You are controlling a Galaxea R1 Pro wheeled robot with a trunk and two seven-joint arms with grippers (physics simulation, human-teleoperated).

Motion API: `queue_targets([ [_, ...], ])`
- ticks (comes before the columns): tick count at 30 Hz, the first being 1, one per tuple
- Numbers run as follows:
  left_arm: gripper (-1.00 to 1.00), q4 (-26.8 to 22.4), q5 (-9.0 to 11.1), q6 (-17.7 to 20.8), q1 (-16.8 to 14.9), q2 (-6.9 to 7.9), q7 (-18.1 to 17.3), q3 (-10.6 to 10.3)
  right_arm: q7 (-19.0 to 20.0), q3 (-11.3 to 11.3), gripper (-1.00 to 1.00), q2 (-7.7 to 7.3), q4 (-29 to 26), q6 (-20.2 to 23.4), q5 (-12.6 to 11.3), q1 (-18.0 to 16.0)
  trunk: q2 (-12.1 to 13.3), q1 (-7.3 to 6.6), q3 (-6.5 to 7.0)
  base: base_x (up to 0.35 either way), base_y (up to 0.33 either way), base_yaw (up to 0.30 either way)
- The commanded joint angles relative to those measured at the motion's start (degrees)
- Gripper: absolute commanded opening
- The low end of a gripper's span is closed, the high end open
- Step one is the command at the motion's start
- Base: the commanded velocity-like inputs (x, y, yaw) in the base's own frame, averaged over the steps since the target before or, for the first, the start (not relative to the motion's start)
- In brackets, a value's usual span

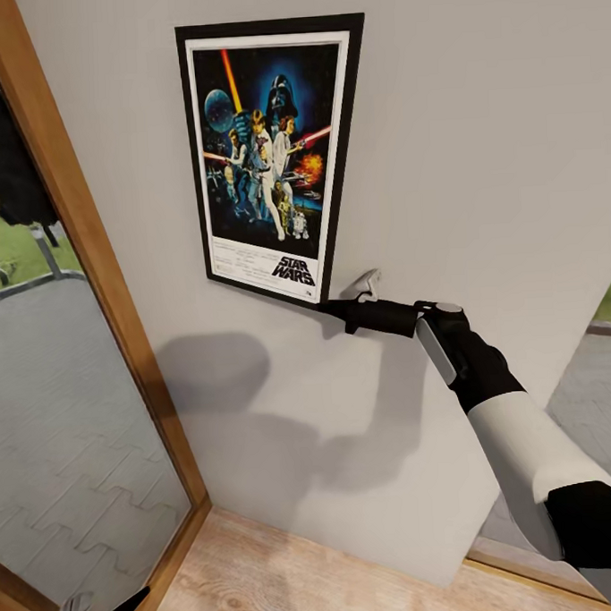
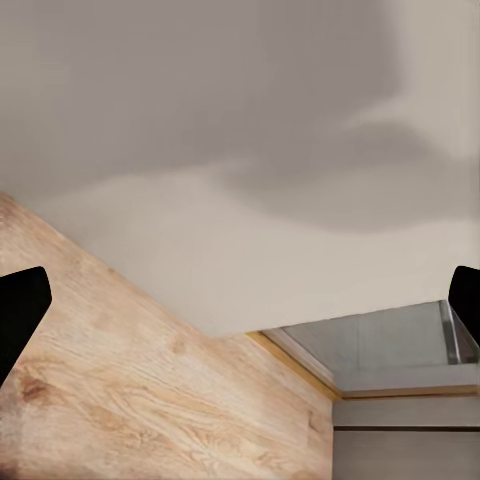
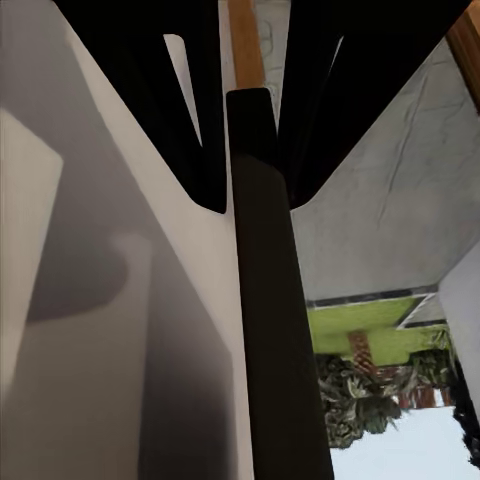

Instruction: Pick up the poster from the kitchen countertop and hang it on one of the wall nails in the kitchen.

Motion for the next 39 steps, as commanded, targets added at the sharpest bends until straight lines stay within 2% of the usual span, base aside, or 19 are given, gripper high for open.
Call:
queue_targets([
  [1,1.0,-0.1,0.4,-0.2,0.0,0.04,-0.1,-0.5,-0.9,0.1,-1.0,-0.11,0.1,1.4,-0.2,-0.1,-0.1,0.06,-0.13,-0.003,0.003,0.0],
  [33,1.0,-0.1,0.4,-0.1,0.0,0.37,-0.2,-0.5,-0.9,0.2,-1.0,-0.11,0.1,1.5,-0.1,0.0,-0.1,0.06,-0.13,-0.005,0.0,0.0],
  [37,1.0,-0.9,1.6,-0.2,-1.3,-0.95,-0.6,0.8,-0.6,0.7,-1.0,0.52,-0.5,1.9,-0.9,-0.5,-0.1,0.06,-0.13,0.0,0.0,0.0],
  [39,1.0,-0.9,1.6,-0.2,-1.5,-0.95,-0.6,0.9,-0.6,0.7,-1.0,0.52,-0.5,1.9,-0.9,-0.5,-0.1,0.06,-0.13,0.0,0.0,0.0],
])
